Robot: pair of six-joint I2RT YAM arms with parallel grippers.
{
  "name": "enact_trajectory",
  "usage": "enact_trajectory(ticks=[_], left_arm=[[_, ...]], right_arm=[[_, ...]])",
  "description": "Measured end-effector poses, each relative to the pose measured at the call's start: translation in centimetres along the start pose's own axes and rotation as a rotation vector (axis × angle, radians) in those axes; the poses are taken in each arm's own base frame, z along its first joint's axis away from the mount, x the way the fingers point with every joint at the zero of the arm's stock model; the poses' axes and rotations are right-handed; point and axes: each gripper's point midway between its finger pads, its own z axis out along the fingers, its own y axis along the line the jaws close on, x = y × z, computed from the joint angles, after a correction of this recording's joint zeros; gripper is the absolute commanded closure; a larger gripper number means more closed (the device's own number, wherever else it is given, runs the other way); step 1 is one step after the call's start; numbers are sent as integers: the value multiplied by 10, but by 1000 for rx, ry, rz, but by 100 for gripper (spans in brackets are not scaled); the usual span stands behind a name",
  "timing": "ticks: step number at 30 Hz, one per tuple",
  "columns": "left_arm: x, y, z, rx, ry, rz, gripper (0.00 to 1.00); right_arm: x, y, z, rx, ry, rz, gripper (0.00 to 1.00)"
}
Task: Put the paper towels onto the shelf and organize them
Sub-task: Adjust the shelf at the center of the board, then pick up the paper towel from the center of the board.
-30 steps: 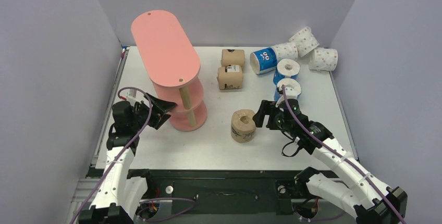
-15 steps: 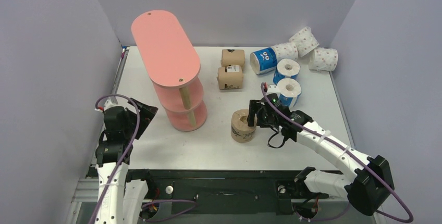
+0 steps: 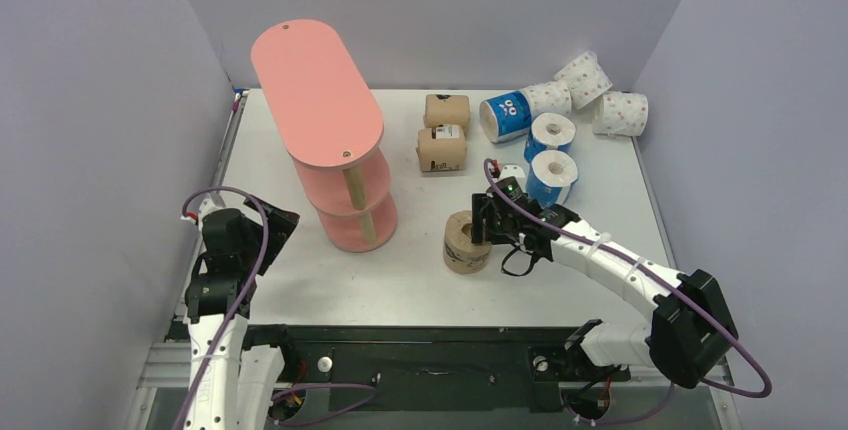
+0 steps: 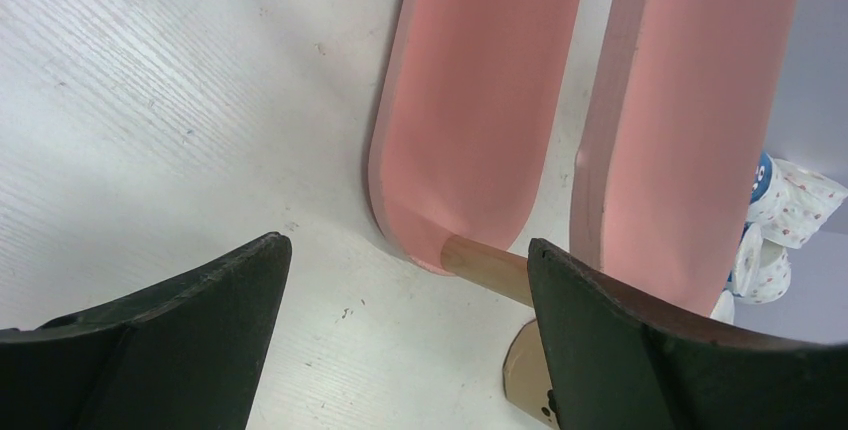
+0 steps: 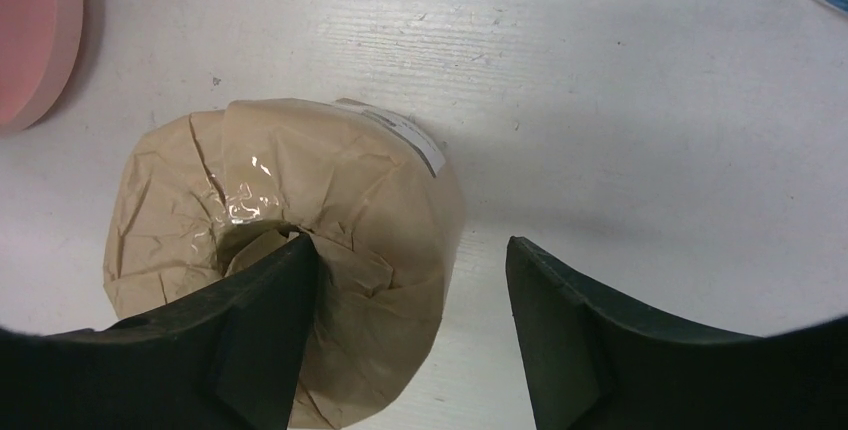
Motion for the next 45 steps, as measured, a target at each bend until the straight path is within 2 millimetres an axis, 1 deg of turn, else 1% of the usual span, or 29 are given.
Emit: enact_trajectory(ticks=[4,6,8,13,16,19,22,27,30,32,36,40,45], left_arm=[[7,6,4,-9,20,-1,14],[8,6,4,-7,26,-1,14],[9,5,4,-2,27,-1,14],[8,3,3,9,26,-2,14],[8,2,3,13,28,-4,14],[8,1,3,19,28,-5,14],[8,0,3,23,30,-9,15],[9,-3,3,33,36,-12,15],[10,-3,3,35,38,-13,15],[10,-3,3,35,39,-14,15],[10,-3,4,33,40,-15,15],[11,-2,6,24,48,-19,15],[11,-5,8,28,59,-33,16]], right_arm=[[1,1,7,4,12,-3,44],[-1,4,10,0,11,-2,52],[-2,5,11,-4,12,-2,55],[-7,8,8,-10,1,1,58],[-17,11,0,-16,-14,3,59],[-39,19,-14,-33,-59,6,60],[-67,32,-31,-61,-123,6,62],[-108,54,-61,-122,-221,7,66],[-126,62,-76,-146,-260,14,66],[-134,65,-84,-155,-276,17,66],[-154,70,-110,-173,-319,20,66],[-187,79,-151,-216,-410,28,66],[-222,95,-201,-294,-522,44,66]])
